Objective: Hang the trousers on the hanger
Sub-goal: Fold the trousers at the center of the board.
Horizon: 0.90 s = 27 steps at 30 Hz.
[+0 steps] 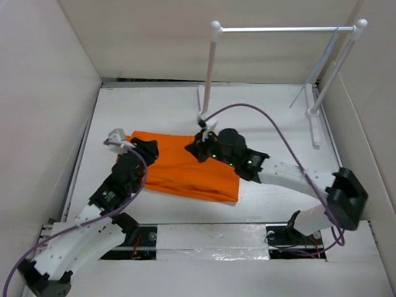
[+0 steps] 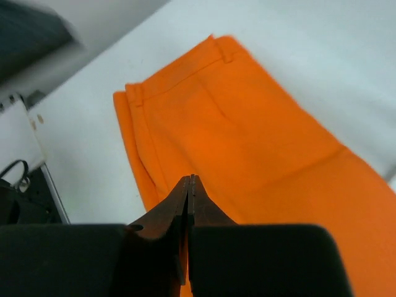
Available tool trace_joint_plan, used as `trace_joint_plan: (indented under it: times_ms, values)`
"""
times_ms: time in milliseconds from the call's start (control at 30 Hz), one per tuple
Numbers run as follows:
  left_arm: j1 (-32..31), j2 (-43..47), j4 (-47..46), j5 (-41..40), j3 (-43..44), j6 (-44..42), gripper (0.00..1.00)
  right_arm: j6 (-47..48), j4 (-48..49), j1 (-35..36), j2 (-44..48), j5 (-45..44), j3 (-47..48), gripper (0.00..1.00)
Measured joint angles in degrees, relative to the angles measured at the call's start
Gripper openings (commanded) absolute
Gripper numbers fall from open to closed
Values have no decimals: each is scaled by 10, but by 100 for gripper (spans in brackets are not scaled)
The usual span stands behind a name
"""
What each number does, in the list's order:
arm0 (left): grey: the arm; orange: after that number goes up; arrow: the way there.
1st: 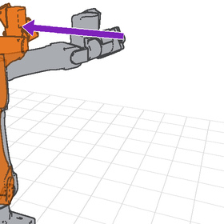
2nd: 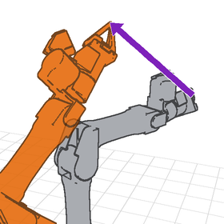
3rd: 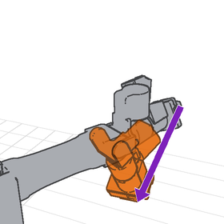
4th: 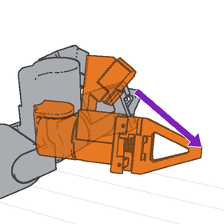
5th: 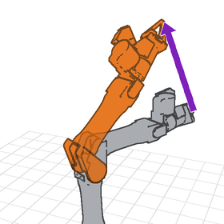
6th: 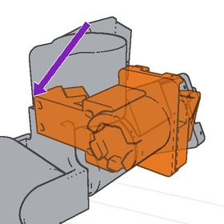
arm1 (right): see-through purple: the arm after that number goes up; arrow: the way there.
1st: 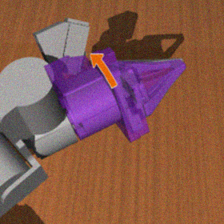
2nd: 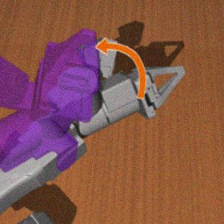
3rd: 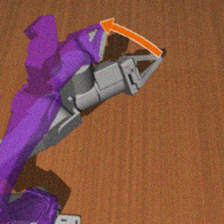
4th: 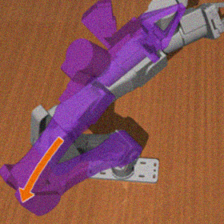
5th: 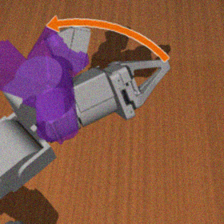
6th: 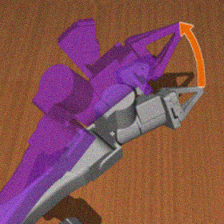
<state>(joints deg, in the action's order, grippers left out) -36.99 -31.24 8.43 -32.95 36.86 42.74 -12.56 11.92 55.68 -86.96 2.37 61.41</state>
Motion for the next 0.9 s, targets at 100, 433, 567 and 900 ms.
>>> trace_joint_plan:
  times_ms: [100, 433, 567, 900]
  values:
    - [0, -83, -55, 39, -56, 15, 32, -1, 41, -19, 108, -19, -110, 0]
    - [-20, -237, -198, 98, -136, 43, 30, -60, 23, -16, 242, -82, -413, 0]
    - [-58, -238, -243, 100, -158, 46, 28, -106, 20, -5, 293, -96, -490, 0]
    - [-251, -400, -285, 36, -110, 35, 24, -90, -123, -67, 449, -144, -434, 8]
